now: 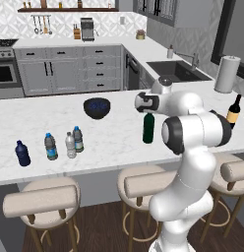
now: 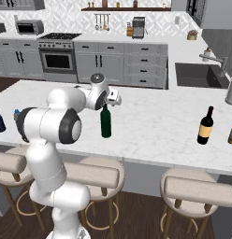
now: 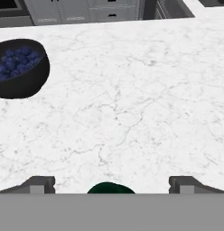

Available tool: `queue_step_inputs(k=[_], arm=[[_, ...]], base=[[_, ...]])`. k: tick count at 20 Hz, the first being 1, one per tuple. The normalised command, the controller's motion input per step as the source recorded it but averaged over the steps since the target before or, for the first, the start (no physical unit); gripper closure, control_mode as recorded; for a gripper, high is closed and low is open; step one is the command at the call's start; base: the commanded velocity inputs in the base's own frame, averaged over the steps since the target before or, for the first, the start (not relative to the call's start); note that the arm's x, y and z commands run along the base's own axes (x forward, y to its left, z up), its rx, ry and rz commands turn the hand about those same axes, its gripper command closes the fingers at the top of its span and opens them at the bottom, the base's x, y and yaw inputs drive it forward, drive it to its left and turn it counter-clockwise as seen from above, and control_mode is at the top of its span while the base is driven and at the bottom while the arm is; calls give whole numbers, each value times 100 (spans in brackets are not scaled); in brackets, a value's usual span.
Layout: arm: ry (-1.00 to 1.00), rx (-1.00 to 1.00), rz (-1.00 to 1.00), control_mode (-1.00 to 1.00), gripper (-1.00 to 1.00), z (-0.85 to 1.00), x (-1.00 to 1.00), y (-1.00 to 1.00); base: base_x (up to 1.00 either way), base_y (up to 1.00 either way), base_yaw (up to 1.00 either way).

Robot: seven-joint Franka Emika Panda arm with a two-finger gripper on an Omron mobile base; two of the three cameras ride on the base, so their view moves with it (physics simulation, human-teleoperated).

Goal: Move the plastic bottles in the middle to the plastics group, and the glass bottles in the middle to the glass group.

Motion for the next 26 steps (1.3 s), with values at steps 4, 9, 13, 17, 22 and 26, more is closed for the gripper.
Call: queue_step_inputs(k=[4, 9, 13, 17, 22, 26], arm=[[0, 0, 4, -100, 100, -9, 2, -3], [0, 0, 3, -100, 100, -4, -26, -16], [0, 0, 0, -100, 100, 21, -41, -21], [-2, 0, 2, -100, 100, 39, -53, -25], [-9, -4, 2, -100, 100, 31, -55, -56], [-11, -3, 3, -100, 100, 19, -52, -80]], base=[[0, 0, 0], [0, 0, 0], [0, 0, 0], [0, 0, 0], [0, 0, 0], [0, 0, 0]])
